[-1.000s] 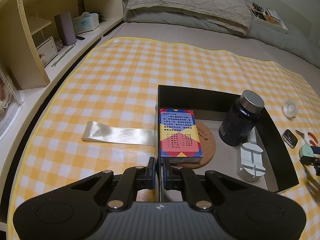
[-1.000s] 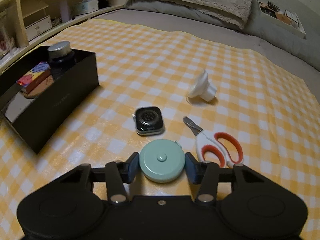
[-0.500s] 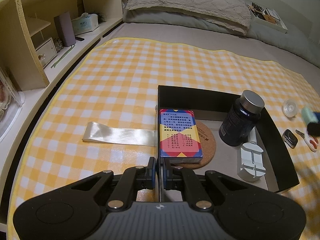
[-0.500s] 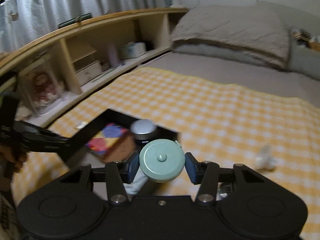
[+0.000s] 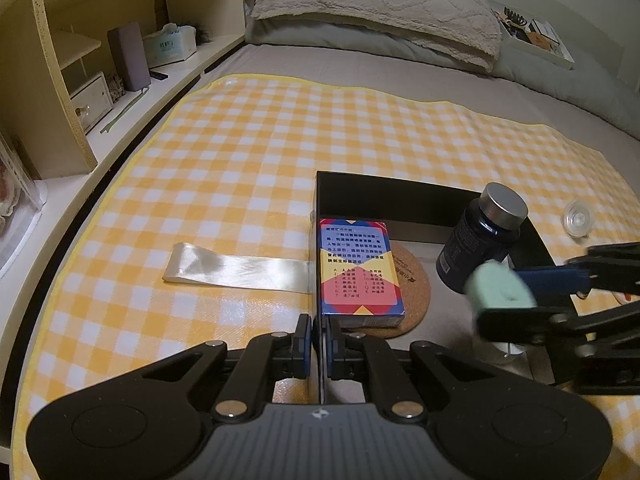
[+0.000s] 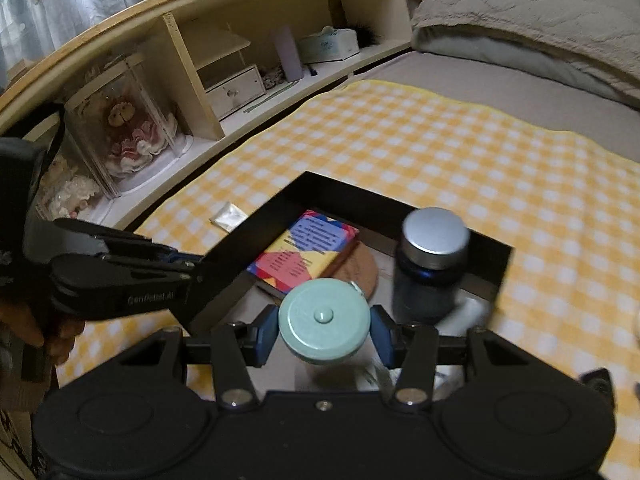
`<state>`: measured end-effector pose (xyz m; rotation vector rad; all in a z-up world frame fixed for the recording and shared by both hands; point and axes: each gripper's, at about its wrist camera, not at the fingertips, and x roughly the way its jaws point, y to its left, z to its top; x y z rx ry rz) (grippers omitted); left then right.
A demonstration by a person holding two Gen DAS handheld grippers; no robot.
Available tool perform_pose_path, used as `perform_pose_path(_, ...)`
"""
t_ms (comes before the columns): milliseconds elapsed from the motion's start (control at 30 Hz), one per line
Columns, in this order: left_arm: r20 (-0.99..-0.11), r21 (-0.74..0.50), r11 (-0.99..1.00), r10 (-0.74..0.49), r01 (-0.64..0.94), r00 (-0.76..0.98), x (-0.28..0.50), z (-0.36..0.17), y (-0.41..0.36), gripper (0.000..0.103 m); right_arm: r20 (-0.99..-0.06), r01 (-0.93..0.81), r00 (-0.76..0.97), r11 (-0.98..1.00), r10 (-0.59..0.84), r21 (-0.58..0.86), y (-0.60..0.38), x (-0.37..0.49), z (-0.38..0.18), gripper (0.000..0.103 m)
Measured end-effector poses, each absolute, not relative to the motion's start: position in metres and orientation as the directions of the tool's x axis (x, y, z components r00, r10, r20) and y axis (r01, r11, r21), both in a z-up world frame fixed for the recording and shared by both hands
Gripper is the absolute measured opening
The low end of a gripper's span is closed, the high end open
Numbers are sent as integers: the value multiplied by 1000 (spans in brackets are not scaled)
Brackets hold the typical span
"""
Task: Organize rigid objects
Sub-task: 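Carry the tape measure into the black box and lower it, then open the right gripper and lift away from the tape measure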
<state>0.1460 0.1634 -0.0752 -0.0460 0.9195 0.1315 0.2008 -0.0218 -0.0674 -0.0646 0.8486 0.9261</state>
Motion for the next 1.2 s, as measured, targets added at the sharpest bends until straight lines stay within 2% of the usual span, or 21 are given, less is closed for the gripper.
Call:
perform_pose_path(100, -798, 5, 991, 85, -135, 596, 147, -75, 165, 7, -695, -710, 261, 621, 670, 332, -14, 206, -78, 51)
perform_pose_path(267, -801, -7, 990, 78, -140, 593, 149, -75, 166, 7, -733, -710, 252, 635, 632, 304, -14, 203, -85, 51)
perform_pose_path(333, -802, -4, 990, 82, -141, 592, 149, -75, 166, 7, -728, -701, 253, 640, 637, 316, -17, 204, -85, 54)
perform_pose_path(600, -803, -7, 989, 83, -148, 590, 149, -74, 165, 7, -709, -718, 246, 615, 661, 325, -15, 202, -72, 53)
perform_pose_path(700, -803, -6, 989, 83, -147, 590, 149, -74, 165, 7, -732, -726, 236, 616, 639, 304, -14, 200, -72, 42)
perform_pose_path(767, -803, -8, 989, 82, -148, 590, 149, -74, 166, 7, -759, -718, 234, 635, 608, 287, -15, 201, -72, 18)
perform_pose_path(833, -804, -10, 989, 80, -148, 590, 149, -74, 165, 7, -787, -704, 233, 657, 571, 268, -16, 202, -74, 8)
perform_pose_path(933, -803, -11, 989, 78, -146, 591, 149, -73, 166, 7, -819, -710, 207, 658, 535, 251, -14, 202, -78, 6)
perform_pose_path(1067, -803, -11, 989, 79, -147, 590, 148, -73, 166, 7, -798, -706, 173, 638, 577, 308, -13, 201, -84, 6)
perform_pose_path(1200, -803, -11, 989, 78, -146, 591, 148, -73, 166, 7, -809, -702, 181, 649, 559, 292, -15, 202, -83, 6)
